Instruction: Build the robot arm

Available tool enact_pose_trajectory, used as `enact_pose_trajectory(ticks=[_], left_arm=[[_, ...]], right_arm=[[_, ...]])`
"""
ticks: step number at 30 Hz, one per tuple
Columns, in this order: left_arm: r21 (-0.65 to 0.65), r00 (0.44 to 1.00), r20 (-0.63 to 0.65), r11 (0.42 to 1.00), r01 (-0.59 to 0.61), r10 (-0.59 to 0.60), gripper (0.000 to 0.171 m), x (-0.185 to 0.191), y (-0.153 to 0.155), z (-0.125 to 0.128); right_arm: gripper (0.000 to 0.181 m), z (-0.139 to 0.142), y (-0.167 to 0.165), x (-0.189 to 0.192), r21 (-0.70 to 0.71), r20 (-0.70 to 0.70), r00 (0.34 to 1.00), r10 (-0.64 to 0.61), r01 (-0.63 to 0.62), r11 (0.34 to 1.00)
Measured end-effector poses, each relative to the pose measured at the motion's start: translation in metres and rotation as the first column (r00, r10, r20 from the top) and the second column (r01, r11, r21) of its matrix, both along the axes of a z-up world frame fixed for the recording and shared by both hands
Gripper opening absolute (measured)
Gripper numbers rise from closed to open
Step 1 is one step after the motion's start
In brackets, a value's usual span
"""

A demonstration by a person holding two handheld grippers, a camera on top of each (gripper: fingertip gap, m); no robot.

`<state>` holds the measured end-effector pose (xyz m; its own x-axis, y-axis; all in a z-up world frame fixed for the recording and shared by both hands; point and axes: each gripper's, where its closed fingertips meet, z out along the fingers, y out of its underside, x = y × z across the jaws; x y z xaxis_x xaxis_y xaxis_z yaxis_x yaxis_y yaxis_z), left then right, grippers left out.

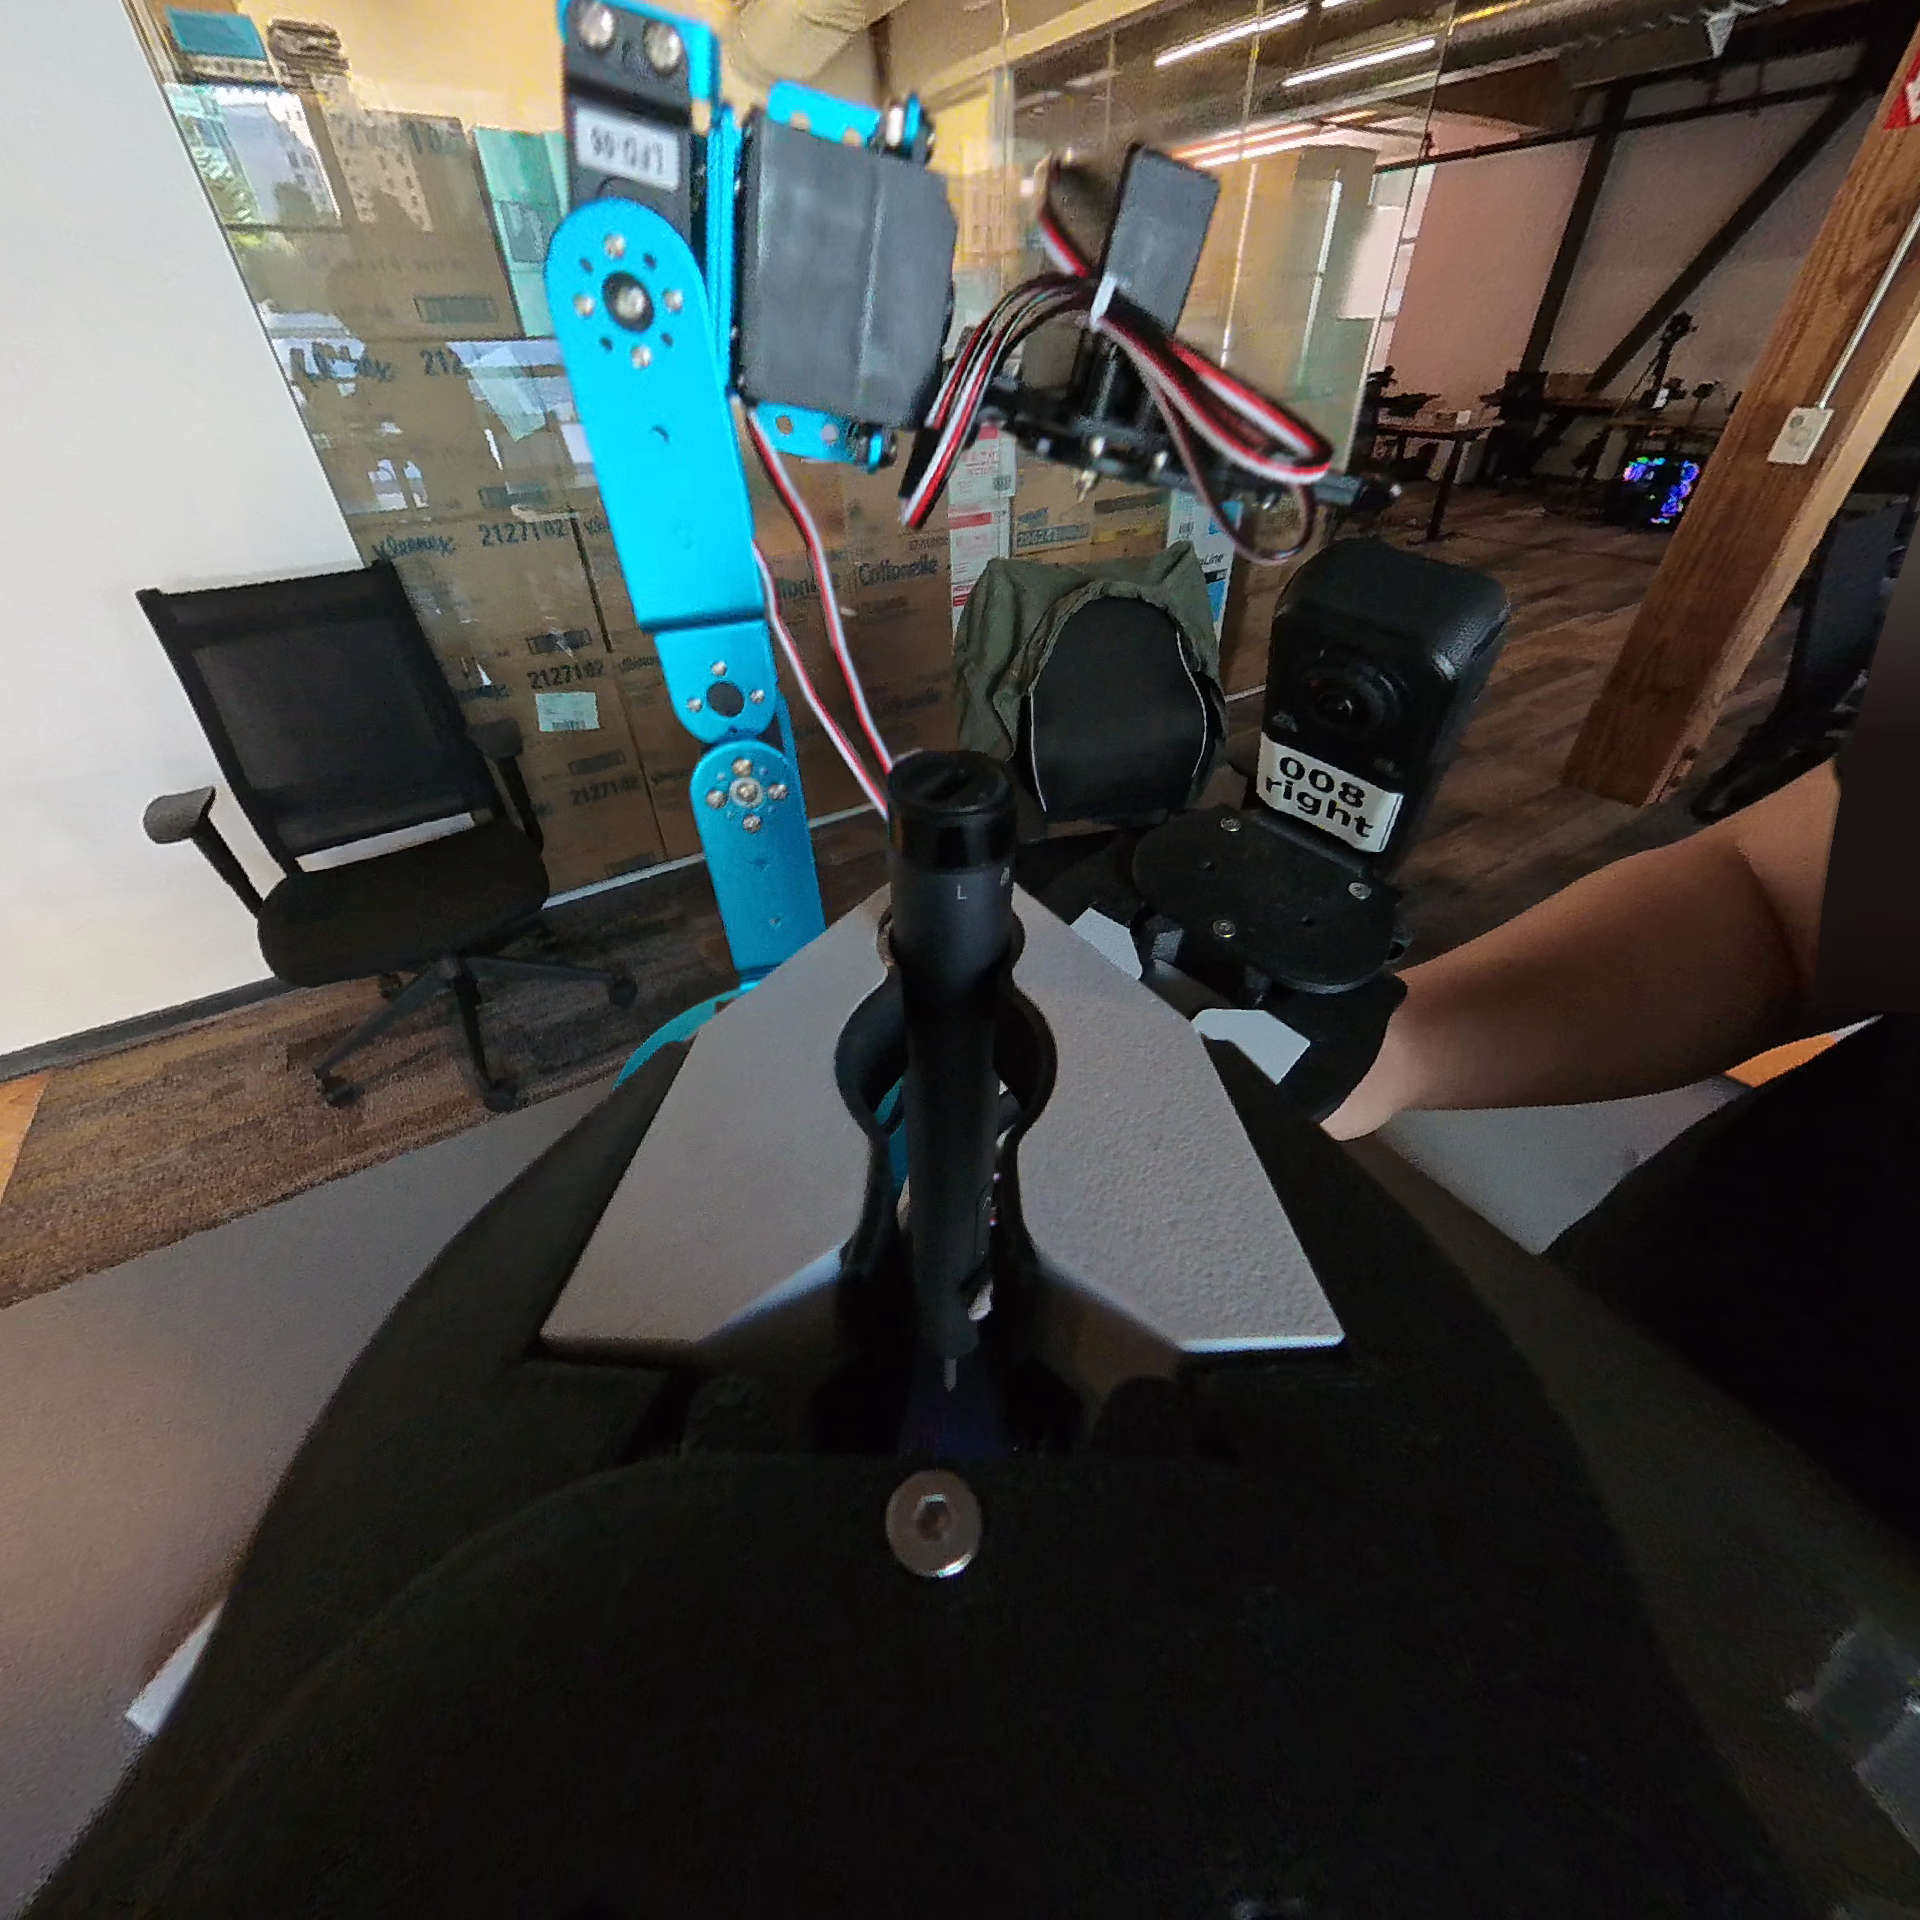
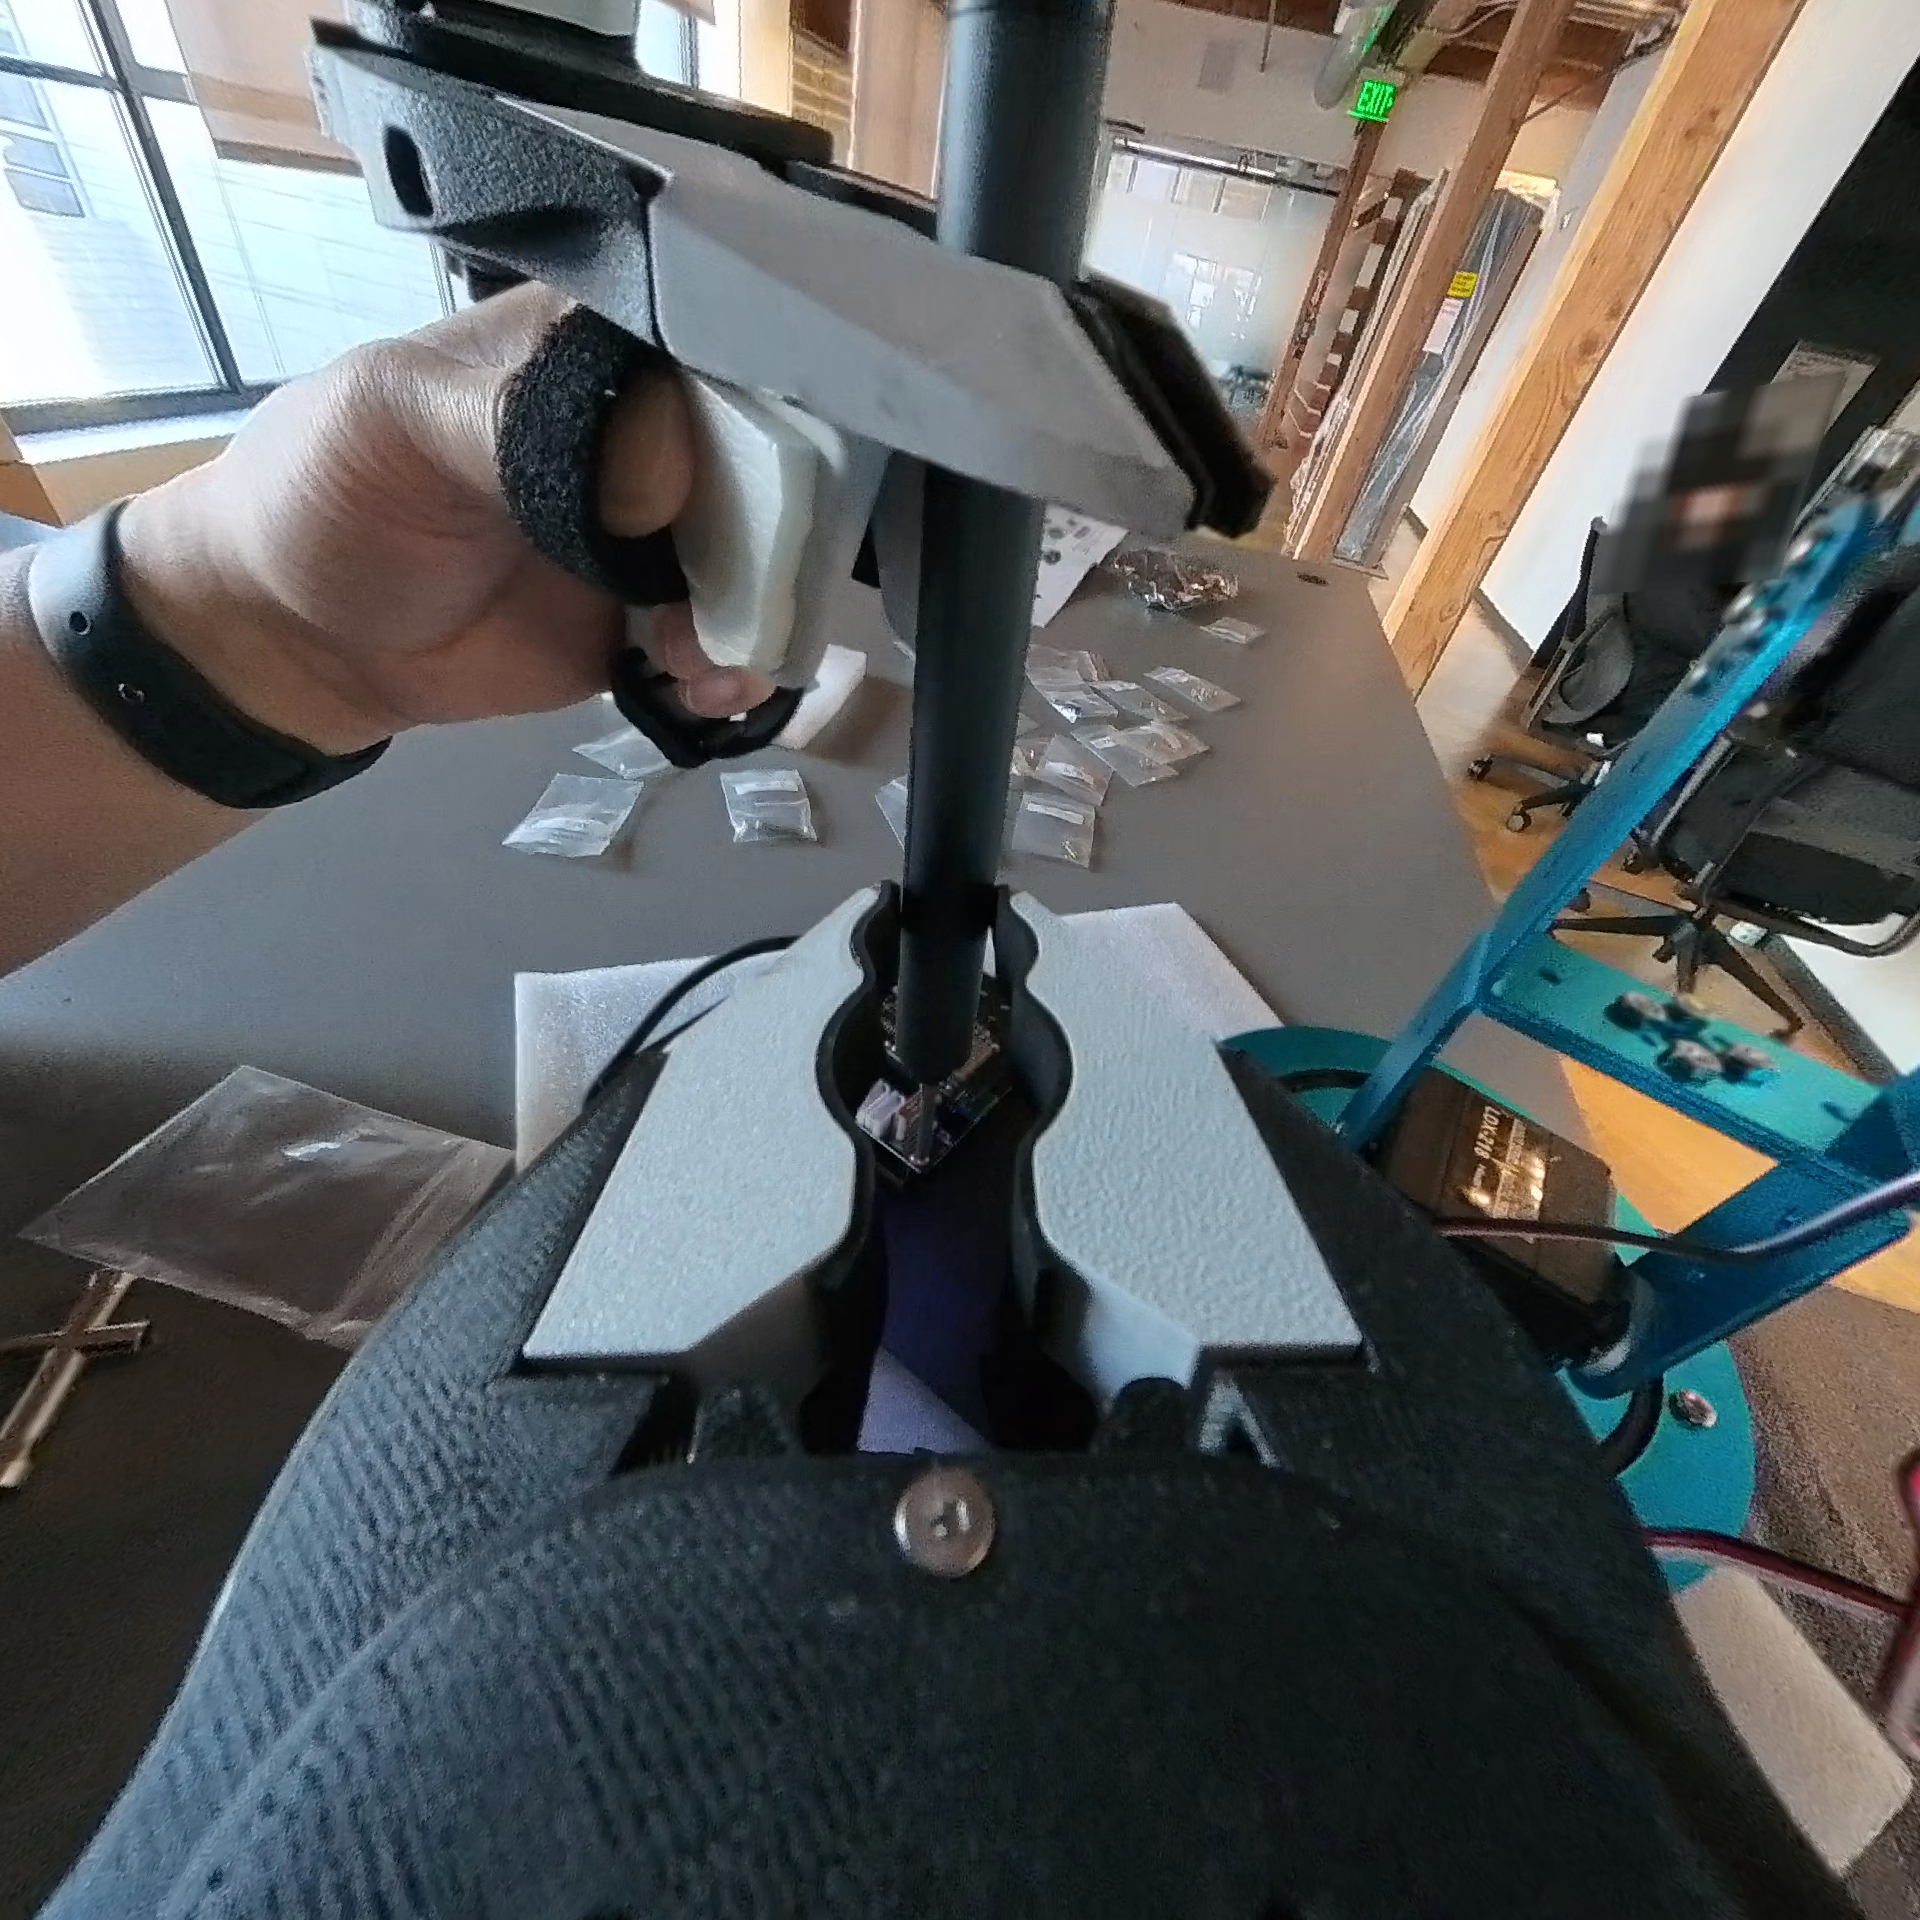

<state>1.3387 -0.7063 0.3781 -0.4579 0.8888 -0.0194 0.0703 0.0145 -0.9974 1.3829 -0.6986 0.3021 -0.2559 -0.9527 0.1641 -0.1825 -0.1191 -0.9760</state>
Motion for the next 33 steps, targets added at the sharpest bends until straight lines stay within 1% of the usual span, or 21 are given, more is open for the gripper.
enact_pose_trajectory(ticks=[3, 8, 12, 17, 21, 23, 25, 27, 29, 30, 33], left_arm=[[0.0, 1.0, 0.004, 1.0, 0.004, -0.004, 0.008, -0.004, 0.005, 0.007], [0.051, 0.999, -0.04, 0.998, 0.02, -0.018, 0.008, -0.004, 0.012, 0.017], [0.147, 0.997, -0.07, 0.989, 0.026, -0.016, 0.008, 0.006, 0.015, 0.017], [0.284, 0.99, -0.101, 0.956, -0.069, 0.101, 0.008, 0.039, 0.017, 0.014], [0.449, 0.956, -0.216, 0.89, -0.083, 0.198, 0.008, 0.073, 0.029, 0.01], [0.51, 0.934, -0.254, 0.856, -0.092, 0.252, 0.008, 0.09, 0.037, 0.004], [0.546, 0.914, -0.266, 0.83, -0.118, 0.305, 0.008, 0.103, 0.047, -0.005], [0.578, 0.896, -0.275, 0.805, -0.134, 0.348, 0.008, 0.111, 0.055, -0.014], [0.599, 0.881, -0.286, 0.788, -0.142, 0.376, 0.008, 0.115, 0.062, -0.019], [0.604, 0.876, -0.287, 0.783, -0.148, 0.387, 0.008, 0.116, 0.065, -0.022], [0.616, 0.867, -0.271, 0.767, -0.177, 0.418, 0.008, 0.114, 0.072, -0.03]], right_arm=[[0.016, 0.006, 0.005, -0.001, -0.01, -0.003, 1.0, 0.005, -0.005, 1.0], [0.016, 0.014, 0.015, -0.003, -0.001, -0.003, 0.999, 0.032, -0.032, 0.999], [0.017, 0.016, 0.025, -0.003, 0.003, 0.026, 0.998, 0.063, -0.063, 0.998], [0.018, 0.01, 0.044, -0.009, 0.024, 0.034, 0.993, 0.109, -0.11, 0.994], [0.018, 0.0, 0.058, -0.027, 0.079, 0.036, 0.989, 0.146, -0.148, 0.986], [0.018, -0.006, 0.065, -0.038, 0.134, 0.049, 0.985, 0.165, -0.17, 0.976], [0.018, -0.014, 0.071, -0.043, 0.219, 0.063, 0.981, 0.186, -0.195, 0.956], [0.02, -0.015, 0.082, -0.037, 0.317, 0.112, 0.968, 0.224, -0.249, 0.915], [0.025, -0.009, 0.095, -0.019, 0.387, 0.152, 0.951, 0.27, -0.308, 0.869], [0.025, -0.006, 0.103, -0.007, 0.4, 0.154, 0.942, 0.296, -0.334, 0.853], [0.033, 0.004, 0.117, 0.03, 0.364, 0.139, 0.939, 0.316, -0.345, 0.865]])
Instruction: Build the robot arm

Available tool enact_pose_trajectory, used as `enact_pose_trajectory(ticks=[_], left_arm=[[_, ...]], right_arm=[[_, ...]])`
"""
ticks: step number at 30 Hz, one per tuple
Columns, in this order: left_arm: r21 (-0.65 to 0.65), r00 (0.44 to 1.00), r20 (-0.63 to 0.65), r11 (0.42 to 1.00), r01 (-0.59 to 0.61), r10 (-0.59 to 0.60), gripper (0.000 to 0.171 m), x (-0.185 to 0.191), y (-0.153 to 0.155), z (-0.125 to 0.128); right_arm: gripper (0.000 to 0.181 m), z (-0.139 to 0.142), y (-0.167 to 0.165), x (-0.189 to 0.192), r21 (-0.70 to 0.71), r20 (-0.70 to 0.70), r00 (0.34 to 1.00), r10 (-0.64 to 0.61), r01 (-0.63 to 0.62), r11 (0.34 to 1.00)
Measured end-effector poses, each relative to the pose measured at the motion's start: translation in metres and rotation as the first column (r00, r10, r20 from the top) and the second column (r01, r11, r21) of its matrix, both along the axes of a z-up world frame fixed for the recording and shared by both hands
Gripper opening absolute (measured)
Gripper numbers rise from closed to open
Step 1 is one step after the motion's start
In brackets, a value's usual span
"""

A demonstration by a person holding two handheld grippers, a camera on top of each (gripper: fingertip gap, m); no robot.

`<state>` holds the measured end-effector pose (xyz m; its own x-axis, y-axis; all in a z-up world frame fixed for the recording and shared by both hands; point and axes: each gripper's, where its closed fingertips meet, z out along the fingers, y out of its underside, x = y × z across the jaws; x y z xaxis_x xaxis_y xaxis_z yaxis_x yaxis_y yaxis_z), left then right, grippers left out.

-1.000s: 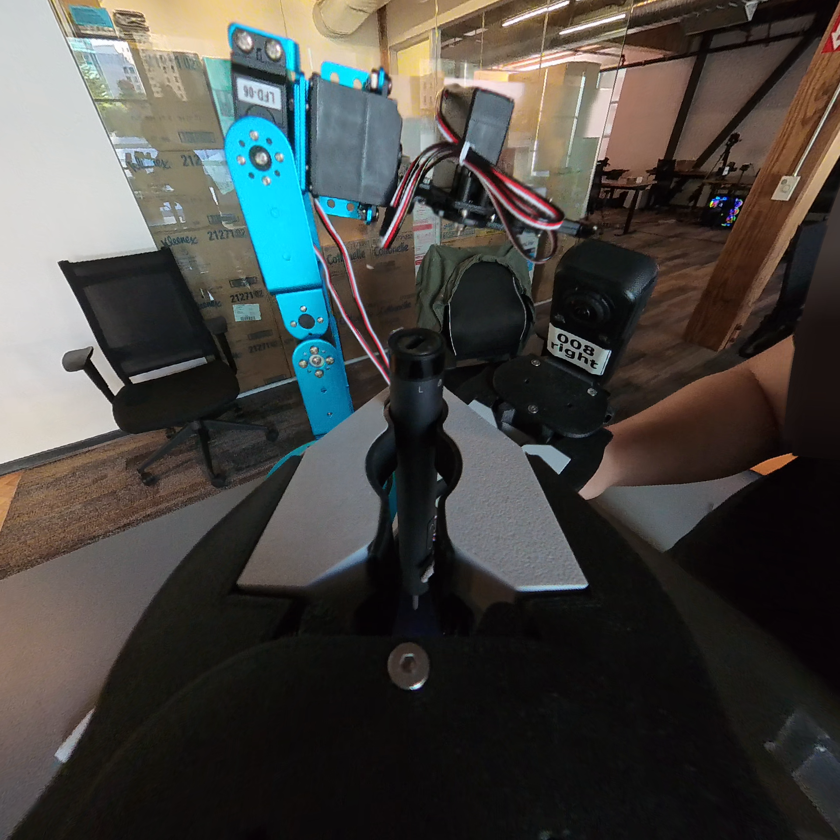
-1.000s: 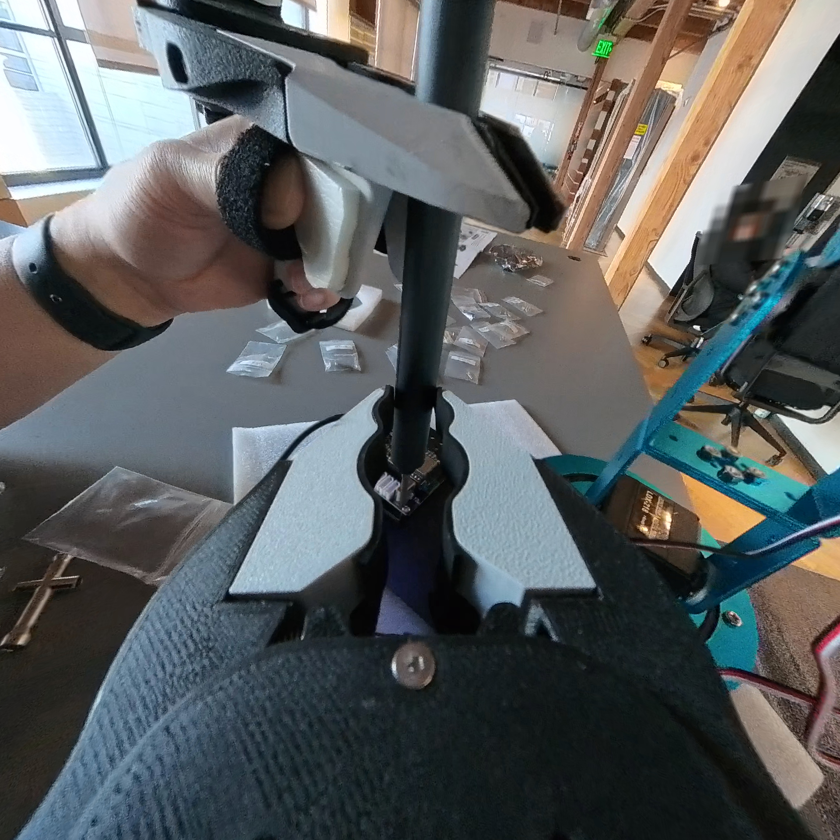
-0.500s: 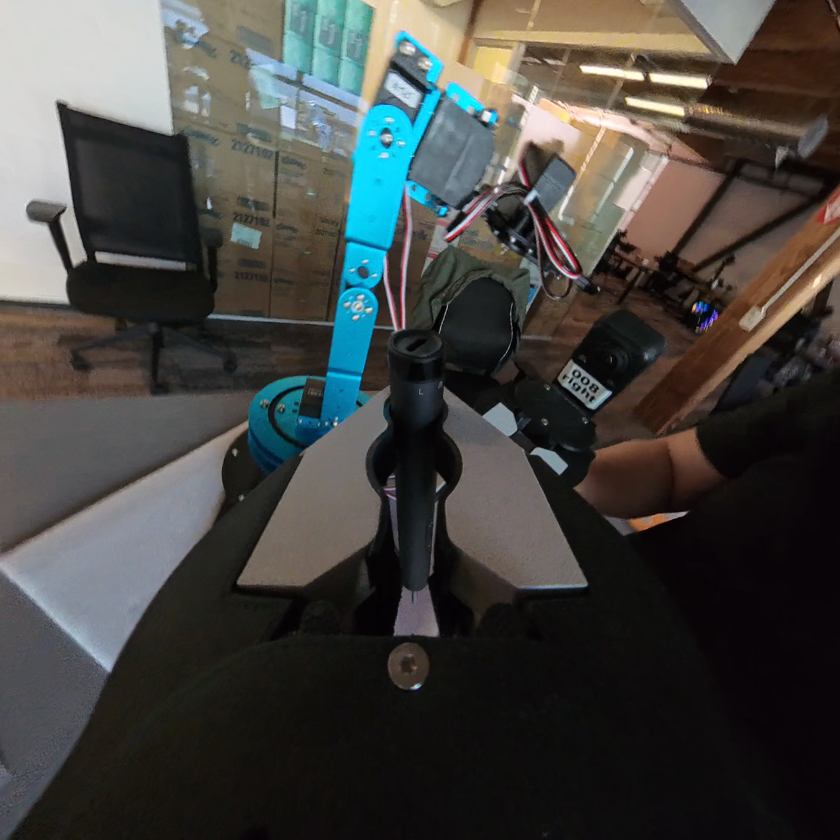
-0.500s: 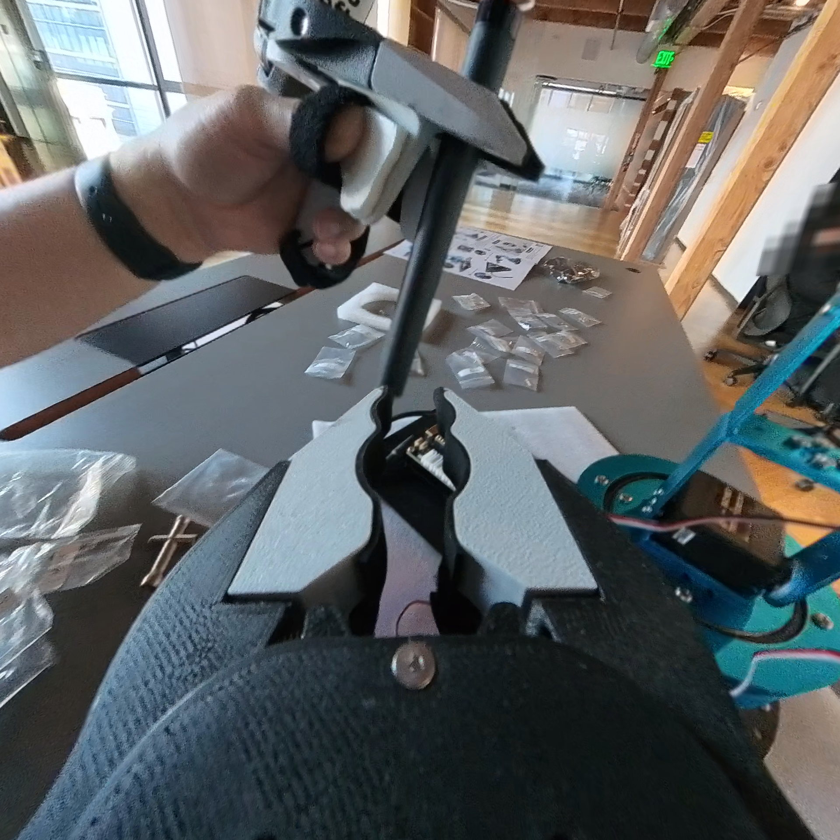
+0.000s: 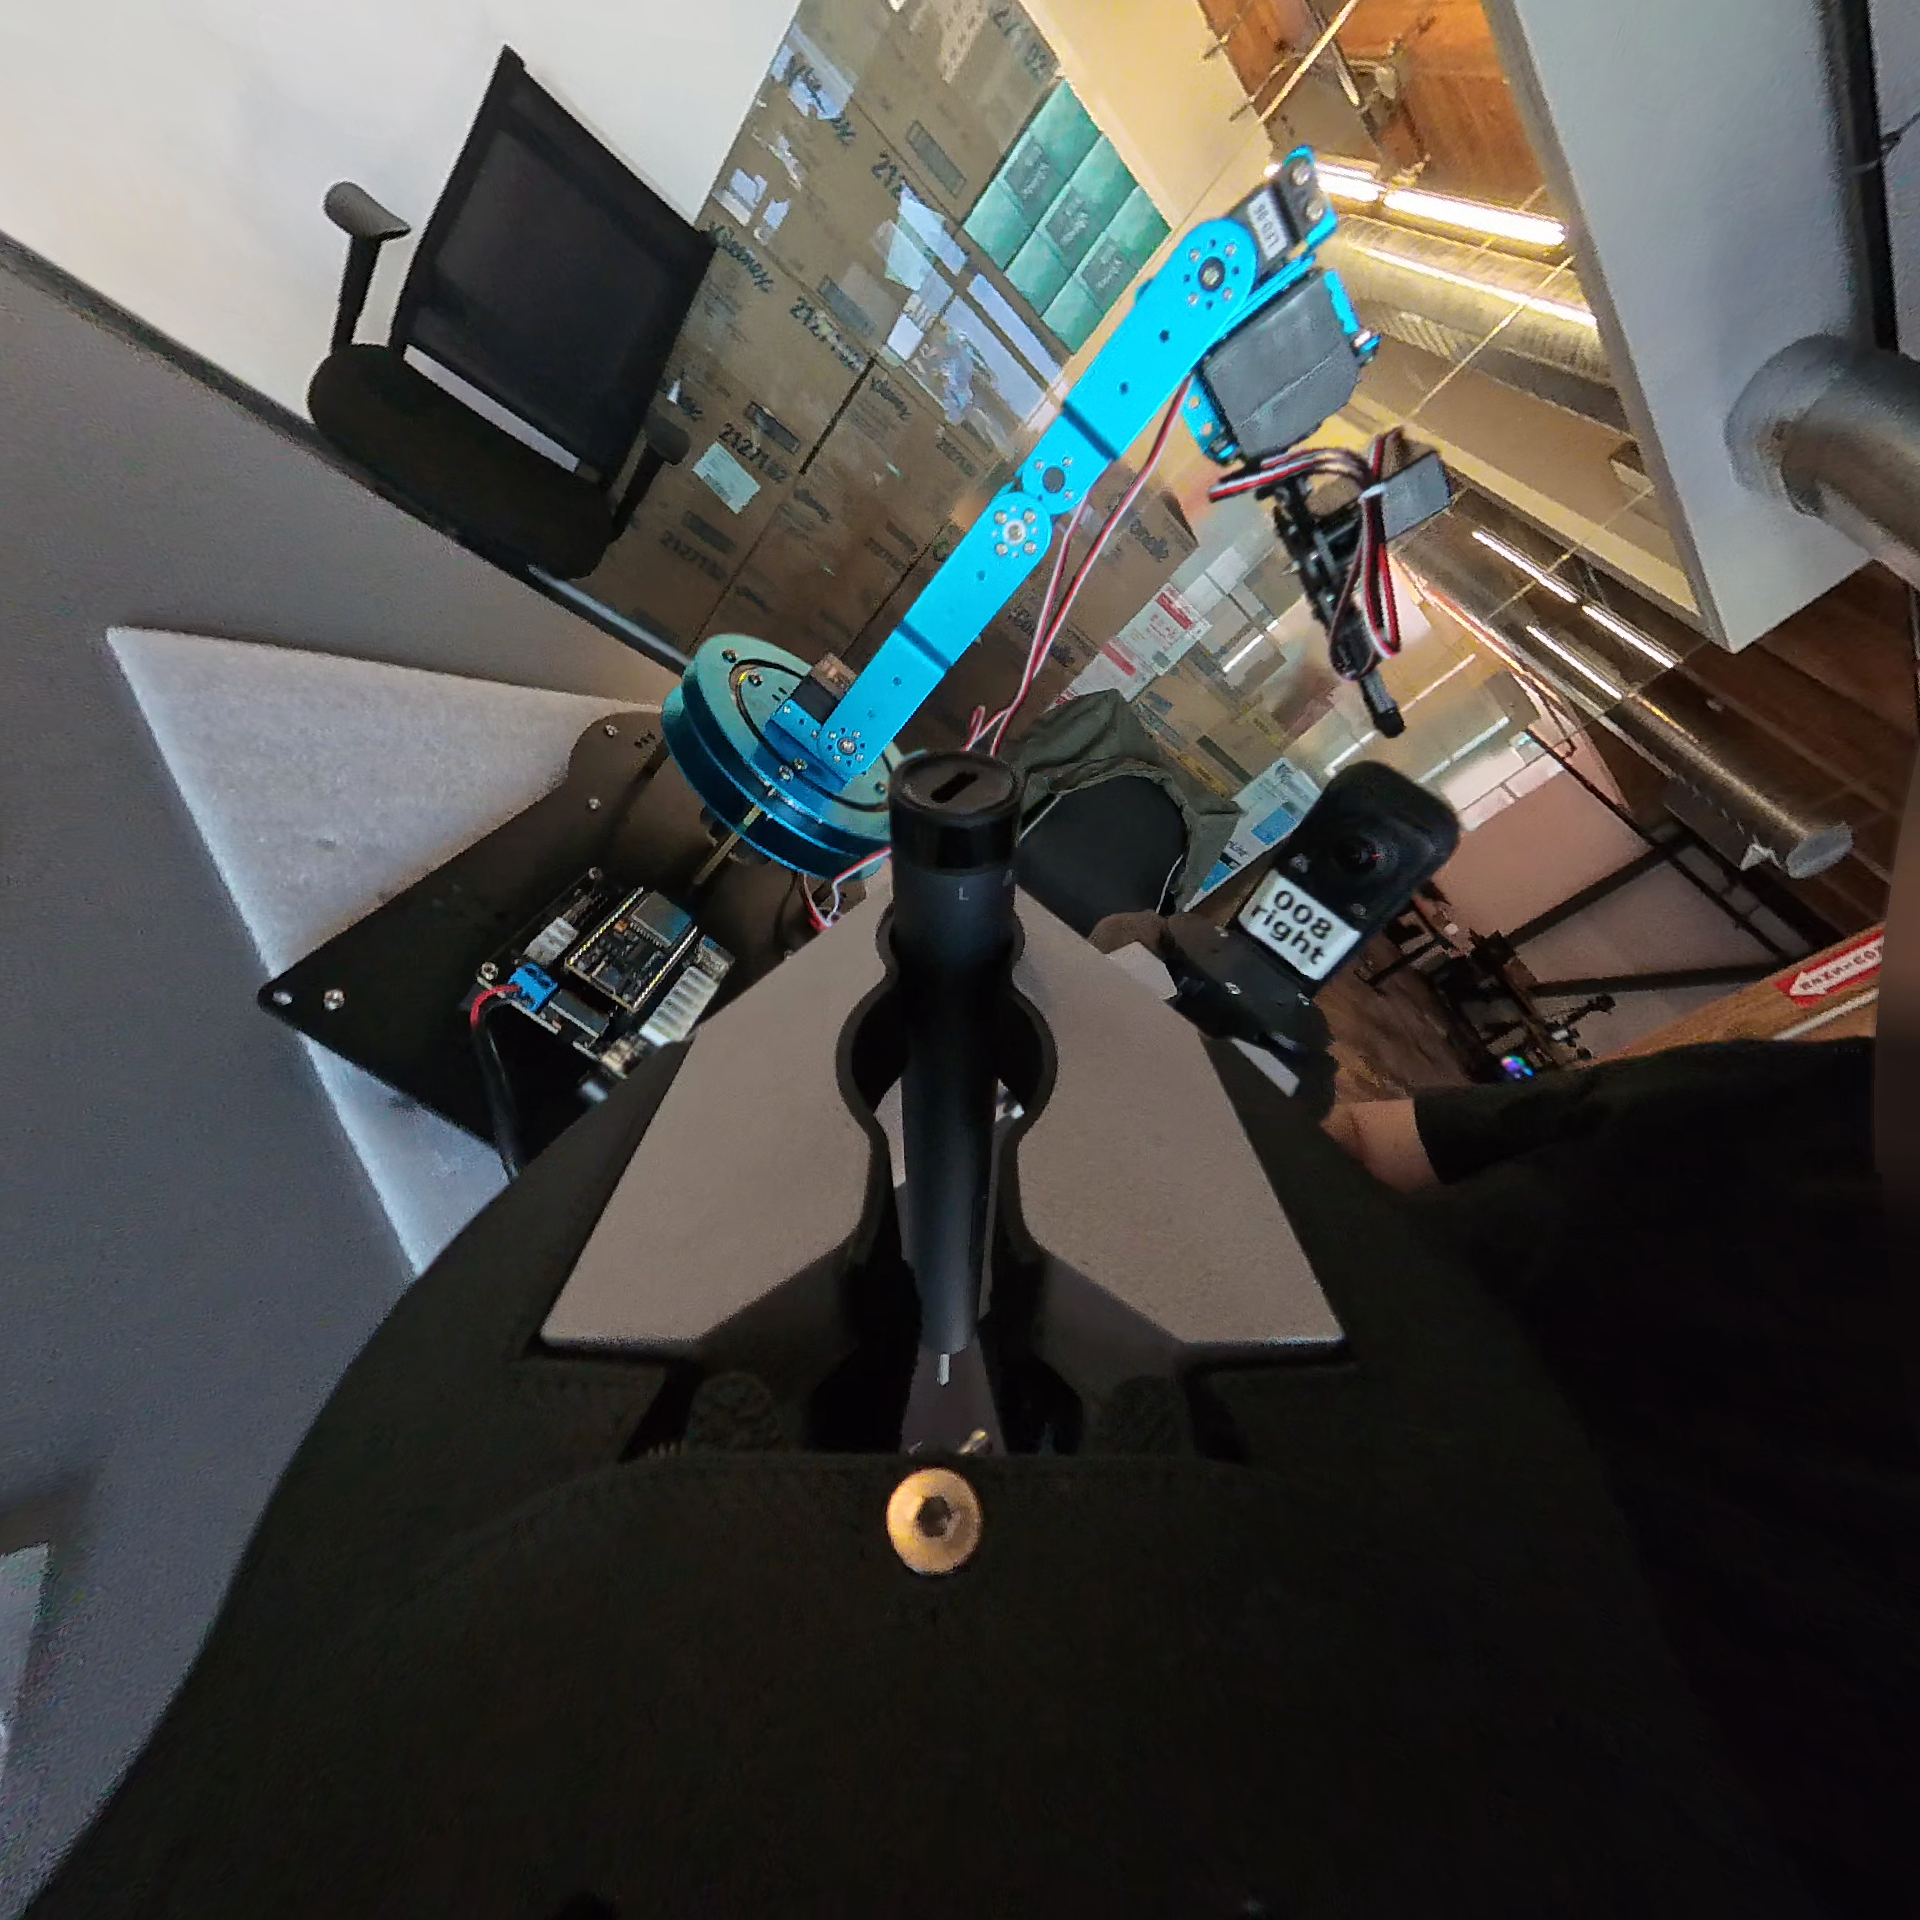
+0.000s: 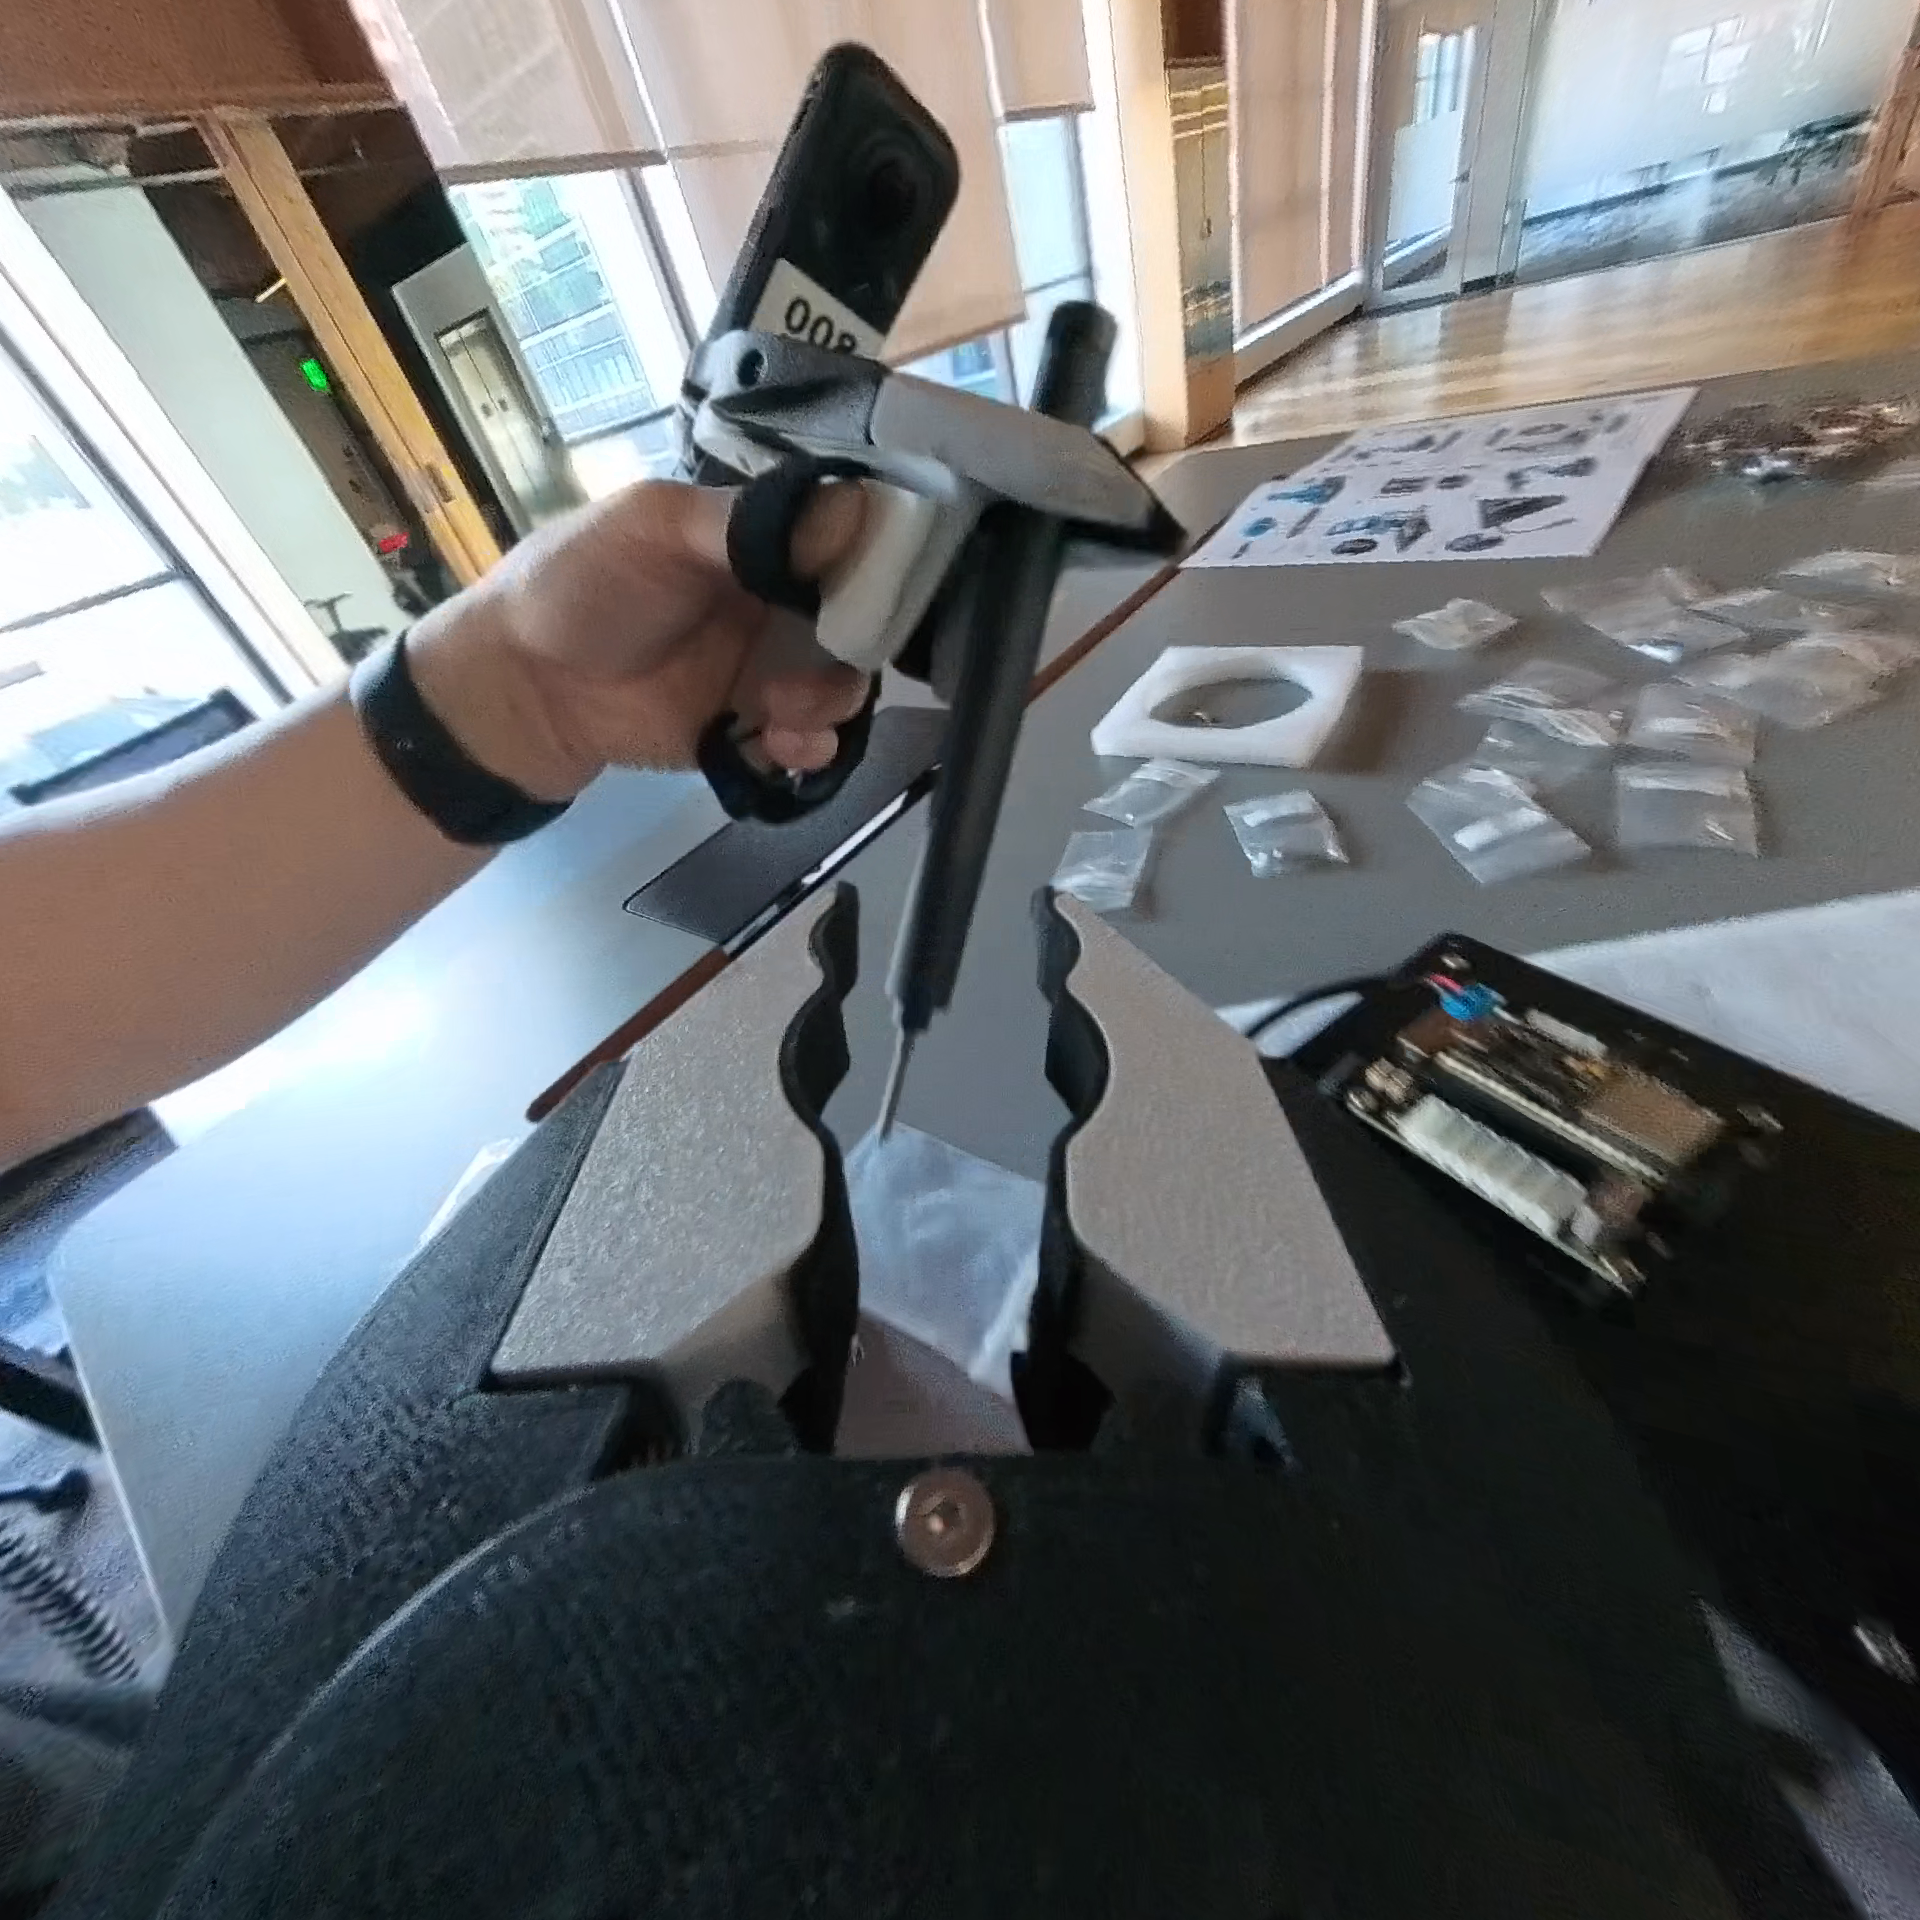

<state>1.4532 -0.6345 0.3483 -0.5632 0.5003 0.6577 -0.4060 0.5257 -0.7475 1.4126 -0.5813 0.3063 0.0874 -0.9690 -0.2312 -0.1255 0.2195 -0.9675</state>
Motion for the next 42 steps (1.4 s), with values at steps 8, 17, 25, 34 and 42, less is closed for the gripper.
enact_pose_trajectory(ticks=[8, 17, 25, 34, 42], left_arm=[[0.066, 0.994, -0.054, 0.993, -0.096, 0.099, 0.008, 0.011, 0.02, -0.028], [0.31, 0.944, -0.315, 0.951, 0.004, 0.099, 0.012, 0.053, 0.047, -0.085], [0.352, 0.94, -0.268, 0.929, -0.109, 0.212, 0.014, 0.106, 0.075, -0.107], [0.374, 0.938, -0.213, 0.91, -0.18, 0.273, 0.01, 0.127, 0.101, -0.125], [0.429, 0.926, 0.069, 0.827, -0.364, 0.372, 0.018, 0.131, 0.125, -0.151]], right_arm=[[0.018, -0.045, 0.032, 0.058, 0.173, -0.258, 0.945, 0.202, -0.161, 0.972], [0.016, -0.077, 0.055, 0.065, 0.594, -0.387, 0.746, 0.542, -0.248, 0.765], [0.016, -0.083, 0.067, 0.072, 0.773, -0.326, 0.698, 0.638, -0.192, 0.604], [0.016, -0.1, 0.069, 0.079, 0.805, -0.349, 0.723, 0.596, -0.094, 0.585], [0.016, -0.123, 0.062, 0.089, 0.586, -0.535, 0.727, 0.431, -0.049, 0.809]])
